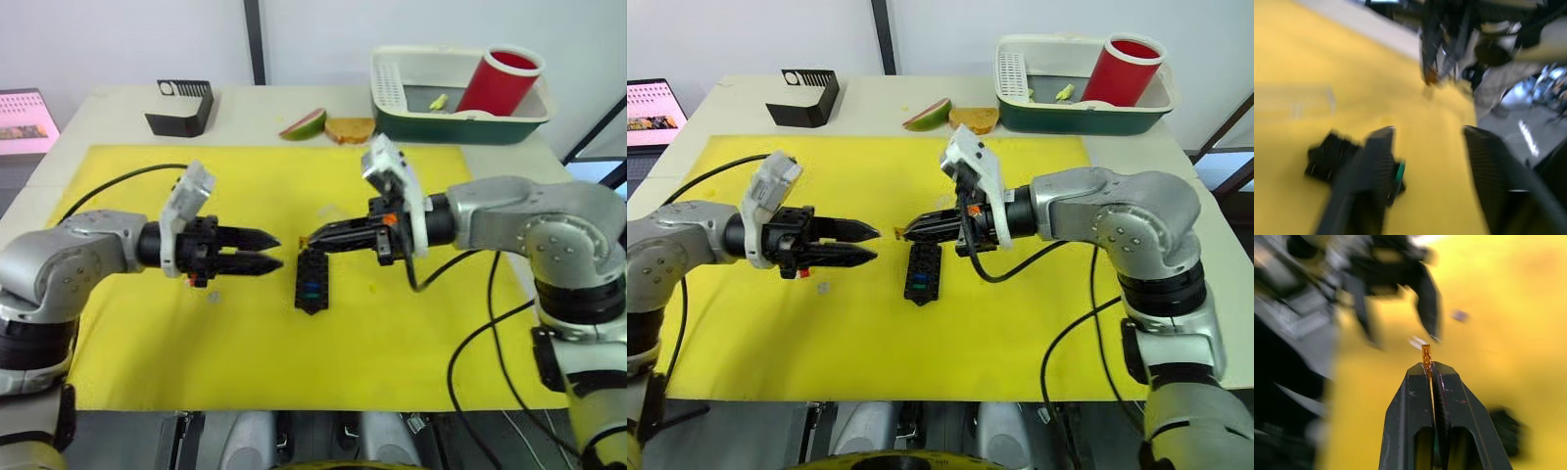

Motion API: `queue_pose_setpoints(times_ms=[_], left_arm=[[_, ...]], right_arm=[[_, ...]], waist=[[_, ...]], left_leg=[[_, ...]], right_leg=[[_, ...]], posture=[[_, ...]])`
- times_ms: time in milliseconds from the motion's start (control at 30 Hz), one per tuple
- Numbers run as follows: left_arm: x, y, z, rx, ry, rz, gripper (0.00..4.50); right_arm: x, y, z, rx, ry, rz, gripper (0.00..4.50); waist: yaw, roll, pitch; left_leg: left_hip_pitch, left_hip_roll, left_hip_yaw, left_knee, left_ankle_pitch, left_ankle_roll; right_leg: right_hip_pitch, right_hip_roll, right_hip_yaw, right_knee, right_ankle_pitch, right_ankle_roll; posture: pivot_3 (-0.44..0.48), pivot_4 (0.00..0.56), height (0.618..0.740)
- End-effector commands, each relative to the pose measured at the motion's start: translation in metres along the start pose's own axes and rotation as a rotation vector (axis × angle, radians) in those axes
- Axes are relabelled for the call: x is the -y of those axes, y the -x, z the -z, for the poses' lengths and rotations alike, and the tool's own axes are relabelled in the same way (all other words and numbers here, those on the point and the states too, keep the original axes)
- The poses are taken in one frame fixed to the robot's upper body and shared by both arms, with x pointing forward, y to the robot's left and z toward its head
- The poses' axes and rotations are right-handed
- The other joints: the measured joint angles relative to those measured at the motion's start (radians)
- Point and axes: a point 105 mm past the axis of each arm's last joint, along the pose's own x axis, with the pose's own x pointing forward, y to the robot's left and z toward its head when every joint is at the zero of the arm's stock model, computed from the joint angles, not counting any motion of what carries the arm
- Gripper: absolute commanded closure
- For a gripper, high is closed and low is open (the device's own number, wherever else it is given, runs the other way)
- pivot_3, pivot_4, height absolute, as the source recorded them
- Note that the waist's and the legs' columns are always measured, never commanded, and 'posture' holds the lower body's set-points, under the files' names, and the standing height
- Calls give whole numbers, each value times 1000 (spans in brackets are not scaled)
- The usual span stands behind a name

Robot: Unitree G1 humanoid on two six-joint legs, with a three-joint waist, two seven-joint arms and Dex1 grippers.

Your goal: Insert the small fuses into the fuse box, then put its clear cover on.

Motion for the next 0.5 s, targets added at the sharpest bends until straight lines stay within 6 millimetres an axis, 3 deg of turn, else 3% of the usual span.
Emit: queue_pose_setpoints(times_ms=[33, 133, 233, 500], left_arm=[[2, -1, 16, -93, -95, 9, 65], [-6, -4, 37, -165, -131, -11, 23], [-13, -11, 49, -181, -177, -29, 23], [-26, -26, 49, -153, -239, -40, 23]], right_arm=[[-6, -9, 7, -25, 185, -47, 4500], [-4, -18, 30, -90, 281, -67, 4500], [-2, -24, 34, -71, 293, -80, 4500], [7, -29, 45, -87, 300, -72, 4500]], waist=[[1, 0, 0], [3, 0, 0], [4, 0, 0], [3, 0, 0]], left_leg=[[0, 0, 0, 0, 0, 0], [0, 0, 0, 0, 0, 0], [-1, 0, 0, 1, 0, 0], [-1, 0, 0, 1, 0, 0]], right_leg=[[0, 0, 0, 0, 0, 0], [0, 0, 0, 0, 0, 0], [0, 0, 0, 0, 0, 0], [0, 0, 0, 0, 0, 0]], posture=[[0, 150, 740], [0, 150, 740], [0, 150, 740], [0, 150, 740]])
